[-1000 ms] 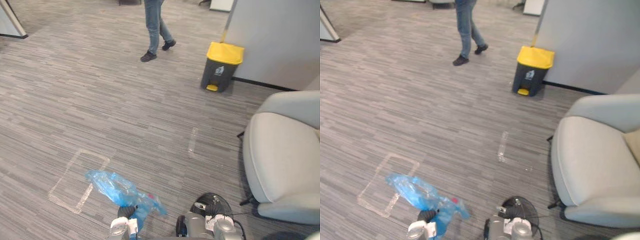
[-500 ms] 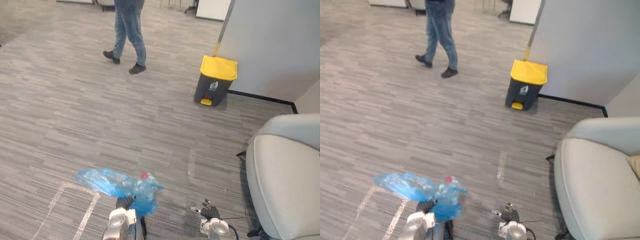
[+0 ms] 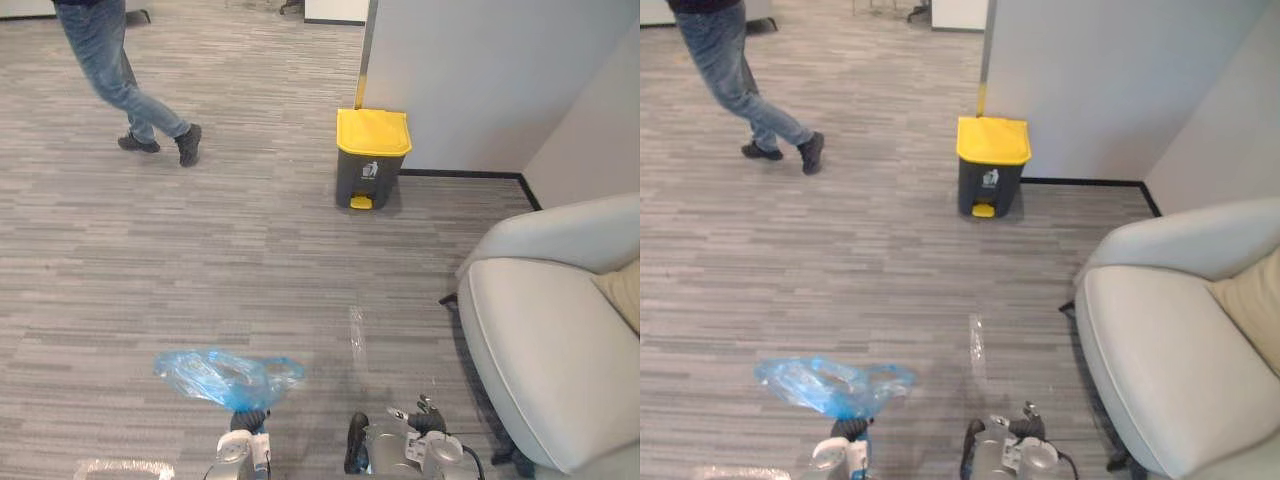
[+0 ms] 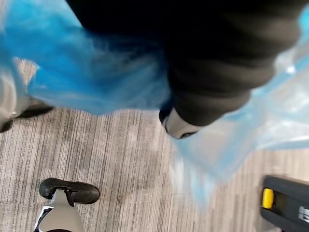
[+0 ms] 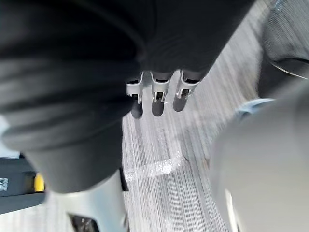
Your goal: Gather rubbish on tea table into small bin, then transfer packed bag to large trash can.
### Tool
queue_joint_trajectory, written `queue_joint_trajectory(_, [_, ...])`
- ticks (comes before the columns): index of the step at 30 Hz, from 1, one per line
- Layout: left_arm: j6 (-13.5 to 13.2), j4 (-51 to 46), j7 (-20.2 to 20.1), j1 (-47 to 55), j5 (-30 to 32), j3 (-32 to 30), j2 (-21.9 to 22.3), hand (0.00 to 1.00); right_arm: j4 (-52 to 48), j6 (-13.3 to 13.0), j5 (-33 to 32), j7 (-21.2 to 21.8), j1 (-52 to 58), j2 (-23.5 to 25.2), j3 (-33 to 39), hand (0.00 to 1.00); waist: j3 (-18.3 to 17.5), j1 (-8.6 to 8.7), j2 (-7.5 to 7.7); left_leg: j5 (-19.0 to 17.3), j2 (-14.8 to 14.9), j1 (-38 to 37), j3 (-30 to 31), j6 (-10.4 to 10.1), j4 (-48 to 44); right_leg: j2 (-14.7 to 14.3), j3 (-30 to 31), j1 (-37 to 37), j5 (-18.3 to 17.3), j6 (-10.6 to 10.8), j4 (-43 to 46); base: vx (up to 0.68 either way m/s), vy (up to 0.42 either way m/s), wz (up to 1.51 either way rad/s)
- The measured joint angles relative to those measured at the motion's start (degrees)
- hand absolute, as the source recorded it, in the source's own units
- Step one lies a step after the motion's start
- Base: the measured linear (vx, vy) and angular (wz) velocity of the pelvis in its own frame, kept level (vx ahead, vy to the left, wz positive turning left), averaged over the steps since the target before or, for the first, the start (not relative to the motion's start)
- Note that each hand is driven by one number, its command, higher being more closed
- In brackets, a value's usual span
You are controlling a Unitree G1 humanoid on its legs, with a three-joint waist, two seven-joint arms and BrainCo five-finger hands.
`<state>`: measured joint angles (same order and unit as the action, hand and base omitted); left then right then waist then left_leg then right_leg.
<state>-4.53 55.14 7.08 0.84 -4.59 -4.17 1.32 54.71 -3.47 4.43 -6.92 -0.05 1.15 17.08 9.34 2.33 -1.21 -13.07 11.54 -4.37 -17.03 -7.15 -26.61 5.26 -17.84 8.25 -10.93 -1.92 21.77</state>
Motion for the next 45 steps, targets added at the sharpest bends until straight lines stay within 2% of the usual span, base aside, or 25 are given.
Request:
queue_joint_trajectory(2, [-0.1, -2.8, -0.1, 0.9, 0.0, -1.6, 1.2, 1.00, -0.3, 0.1, 0.0, -0.3, 0.8, 0.2, -1.7, 0.00, 0.4, -1.21, 0.11, 5.2, 5.4, 7.5, 2.8, -0.9, -22.4, -2.7, 1.0, -8.3, -1.2, -0.8, -5.3, 0.47, -0.065, -0.31])
queue_joint_trajectory(5, [-0.1, -3.6, -1.1, 0.7, 0.0, -1.5, 1.6, 1.00, -0.3, 0.1, -0.1, -0.4, 0.7, 1.4, -1.7, 0.00, 0.7, -2.09, 0.85, -0.3, 5.9, 13.9, 2.2, -0.1, -28.0, -2.7, 3.7, -12.7, -1.9, -0.6, -8.8, 0.35, 0.044, -0.48])
queue_joint_trajectory(6, [-0.2, -4.0, -1.1, 0.6, 0.0, -1.5, 1.6, 1.00, -0.3, 0.1, -0.1, -0.4, 0.6, 1.6, -1.6, 0.00, 0.8, -2.19, 1.00, -1.1, 5.9, 15.0, 1.5, 0.0, -26.9, -2.6, 4.2, -13.6, -1.9, -0.6, -9.5, 0.36, 0.112, -0.44])
queue_joint_trajectory(8, [-0.2, -4.4, -1.1, 0.4, 0.0, -1.6, 1.6, 1.00, 0.1, 0.3, -0.3, -0.5, 0.2, 1.7, -1.4, 0.00, 1.2, -2.67, 1.53, -0.8, 2.6, 18.0, 0.2, 2.3, -8.2, -0.2, 5.4, -16.5, -2.1, 0.9, -10.9, 0.43, 0.222, -0.57])
queue_joint_trajectory(9, [-0.2, -4.4, -1.1, 0.5, 0.0, -1.4, 1.7, 1.00, 0.0, 0.2, -0.4, -0.6, 0.4, 1.6, -1.4, 0.00, 0.9, -2.67, 0.96, 4.2, 0.4, 18.0, 1.0, 3.2, 4.2, 0.6, 6.3, -17.2, -3.3, 3.3, -11.0, 0.37, 0.268, -0.41])
queue_joint_trajectory(10, [-0.2, -4.3, -1.1, 0.5, 0.0, -1.4, 1.7, 1.00, 0.0, 0.2, -0.4, -0.7, 0.4, 1.4, -1.3, 0.00, 0.7, -2.64, 0.20, 9.1, -0.4, 17.9, 2.5, 2.6, 8.1, 0.5, 6.7, -17.5, -4.0, 4.5, -11.0, 0.37, 0.276, -0.27])
queue_joint_trajectory(11, [-0.2, -3.6, -1.0, -0.1, 0.0, -1.5, 0.8, 1.00, 0.3, 0.5, -0.4, -0.6, 0.8, 1.9, -1.1, 0.00, 0.7, -2.61, 2.60, 10.5, -3.7, 15.9, 2.8, 2.8, 10.0, 2.9, 8.3, -18.2, -4.5, 6.0, -11.8, 0.29, 0.188, 0.01])
queue_joint_trajectory(14, [-0.5, -2.7, -0.8, -1.4, 0.0, -1.4, -0.8, 1.00, 1.3, 0.7, -0.3, -0.6, 0.2, 2.4, -0.2, 0.00, 0.6, -2.76, 3.59, 5.8, -5.3, 16.3, 1.8, 4.2, 5.9, 5.2, 10.1, -18.3, -3.3, 6.3, -10.2, 0.33, 0.200, -0.04])
queue_joint_trajectory(18, [-0.1, -1.4, -0.5, 0.0, 0.0, -0.9, -1.7, 1.00, 0.5, 0.6, 0.1, -0.1, -0.2, 2.5, -0.4, 0.00, 0.8, -2.87, 2.83, 0.9, -5.8, 8.0, -3.2, 4.8, 8.4, 8.0, 16.2, -8.0, 1.5, 11.2, 15.4, 0.28, 0.157, -0.63])
queue_joint_trajectory(20, [0.1, 0.6, 0.2, 0.0, 0.0, -0.4, -2.3, 1.00, 0.0, 0.5, 0.2, -0.1, -0.3, 2.5, -0.4, 0.00, 0.9, -1.95, 2.83, -0.5, -6.1, 2.2, -4.1, 4.9, 10.7, 8.8, 15.3, -1.0, -0.9, 9.9, 29.8, 0.29, 0.051, -0.07])
queue_joint_trajectory(22, [0.2, 0.9, 0.3, 0.1, 0.0, -0.4, -2.2, 1.00, 0.0, 0.6, 0.2, 0.0, -0.5, 2.3, -0.5, 0.00, 0.9, -1.96, 2.82, -0.5, -5.9, -1.6, -4.3, 4.9, 13.4, 7.9, 12.1, 2.6, -3.9, 7.4, 30.9, 0.35, -0.036, 0.05])
queue_joint_trajectory(25, [0.1, 0.9, 0.3, 0.0, 0.0, -0.5, -2.3, 1.00, -0.2, 0.5, 0.2, 0.1, -1.2, 1.9, -0.5, 0.00, 1.1, -1.63, 2.46, -0.5, -4.6, -5.0, -4.1, 4.7, 16.1, 4.9, 8.6, 8.0, -5.5, 5.6, 22.3, 0.32, -0.130, 0.14])
queue_joint_trajectory(26, [0.0, 1.3, 0.2, 0.1, 0.1, -0.4, -2.4, 1.00, 0.3, 0.5, 0.2, 0.1, -1.3, 1.6, -1.0, 0.00, 0.8, -1.36, 3.28, -0.9, -5.1, -6.3, -3.0, 2.7, 17.4, 3.4, 8.5, 8.6, 0.4, 4.7, 7.1, 0.32, -0.193, 0.26])
queue_joint_trajectory(27, [-0.1, 1.5, 0.1, 0.0, 0.1, -0.4, -2.6, 1.00, 0.4, 0.5, 0.2, 0.1, -1.1, 1.5, -1.4, 0.00, 0.8, -1.26, 4.08, -0.9, -5.9, -6.7, -2.1, 2.4, 17.7, 3.4, 8.7, 8.6, 4.9, 2.6, 4.3, 0.47, -0.263, 0.15])
queue_joint_trajectory(28, [0.0, 2.9, 0.1, -0.6, 0.1, -0.7, -1.1, 1.00, 0.9, 0.5, 0.5, 0.2, -1.6, -0.7, -1.4, 0.00, 1.1, -1.50, 0.95, -1.1, -4.1, -7.4, 1.9, 2.0, 18.6, 1.3, 7.7, 7.0, 4.1, 1.8, 3.9, 0.27, -0.141, -0.06])
queue_joint_trajectory(30, [-0.1, 2.9, -0.1, -0.6, 0.6, -1.6, -0.1, 1.00, 1.2, 0.6, 0.7, 0.1, -1.7, -1.5, -0.1, 0.00, 1.3, -1.67, -0.63, -0.8, -3.3, -7.8, 4.1, 1.9, 17.9, 0.2, 7.7, 7.0, 1.1, 1.7, 5.0, 0.32, -0.183, -0.16])
queue_joint_trajectory(32, [-0.1, 2.8, -0.2, -0.1, 1.0, -1.9, 0.3, 1.00, 1.4, 0.8, 0.6, 0.0, -0.7, -1.5, 1.0, 0.00, 1.4, -1.23, -0.64, -0.7, -2.1, -6.4, 5.4, 1.7, 10.6, 0.0, 6.9, 5.0, -2.0, 1.8, 5.9, 0.37, -0.223, 0.10])
queue_joint_trajectory(34, [-0.1, 1.1, -0.8, 0.0, 1.1, -4.4, 1.8, 1.00, 0.4, 0.8, 0.2, 0.0, 0.8, -1.2, 0.7, 0.00, 1.5, -0.87, -0.46, 2.3, 1.3, 1.6, 8.9, -1.9, -9.5, -0.8, 5.4, -0.3, -3.8, 1.6, 3.7, 0.32, -0.128, 0.34])
queue_joint_trajectory(35, [-0.1, -0.3, -1.2, 0.3, 1.0, -4.7, 1.8, 1.00, 0.3, 0.9, 0.2, -0.1, 1.5, -1.2, 0.1, 0.00, 1.8, -1.31, 0.05, 3.8, 4.5, 7.0, 8.6, -3.2, -22.0, -2.0, 5.1, -3.9, -4.9, 0.1, 1.9, 0.32, -0.062, 0.10])
queue_joint_trajectory(37, [-0.1, -2.4, -1.2, 0.8, 1.0, -5.4, 1.9, 1.00, 0.3, 1.1, 0.1, -0.4, 1.9, -1.1, -0.3, 0.00, 1.8, -2.07, 0.27, 1.2, 6.2, 10.7, 6.0, -1.5, -28.2, -2.3, 5.3, -7.4, -5.8, -0.5, 0.0, 0.32, 0.002, -0.15])
queue_joint_trajectory(39, [-0.2, -3.2, -1.2, 0.9, 0.9, -5.4, 1.9, 1.00, 0.4, 1.3, 0.0, -0.4, 2.0, -1.1, -0.1, 0.00, 1.7, -2.33, 0.37, -1.5, 5.8, 14.2, 2.1, 0.6, -25.1, -1.9, 5.9, -10.7, -5.8, -0.1, -2.9, 0.33, 0.078, -0.20])
queue_joint_trajectory(42, [-0.2, -3.5, -1.1, 0.2, 0.9, -5.2, 1.8, 1.00, 1.2, 1.5, -0.1, -0.7, 1.8, -0.7, 1.0, 0.00, 2.1, -2.61, 1.06, -1.1, 0.8, 17.5, -1.3, 2.3, -7.0, 1.3, 7.0, -14.5, -5.2, 2.4, -6.3, 0.48, 0.209, -0.23])
queue_joint_trajectory(43, [-0.2, -3.2, -1.0, 0.2, 0.9, -4.2, 1.8, 1.00, 1.4, 1.5, -0.1, -0.7, 1.9, -0.9, 1.1, 0.00, 1.9, -2.61, 0.78, 5.7, -2.4, 17.0, -0.7, 3.0, 5.6, 2.1, 7.7, -16.2, -5.6, 4.6, -8.0, 0.44, 0.220, -0.19])
queue_joint_trajectory(44, [-0.3, -2.5, -0.9, -0.5, 0.9, -2.8, 0.7, 1.00, 3.0, 1.7, -0.1, -0.7, 1.9, -0.8, 1.0, 0.00, 1.4, -2.73, 2.20, 8.6, -5.1, 14.8, -1.2, 4.5, 8.1, 4.1, 9.0, -17.6, -5.2, 6.5, -10.3, 0.43, 0.211, -0.13])
queue_joint_trajectory(45, [-0.3, -2.3, -0.9, -0.7, 0.9, -2.5, 0.5, 1.00, 3.1, 1.8, -0.1, -0.7, 1.9, -0.6, 0.8, 0.00, 1.2, -2.62, 2.47, 8.4, -5.5, 14.8, -1.3, 4.8, 8.6, 4.3, 9.0, -17.6, -4.3, 6.6, -11.1, 0.40, 0.201, 0.01])
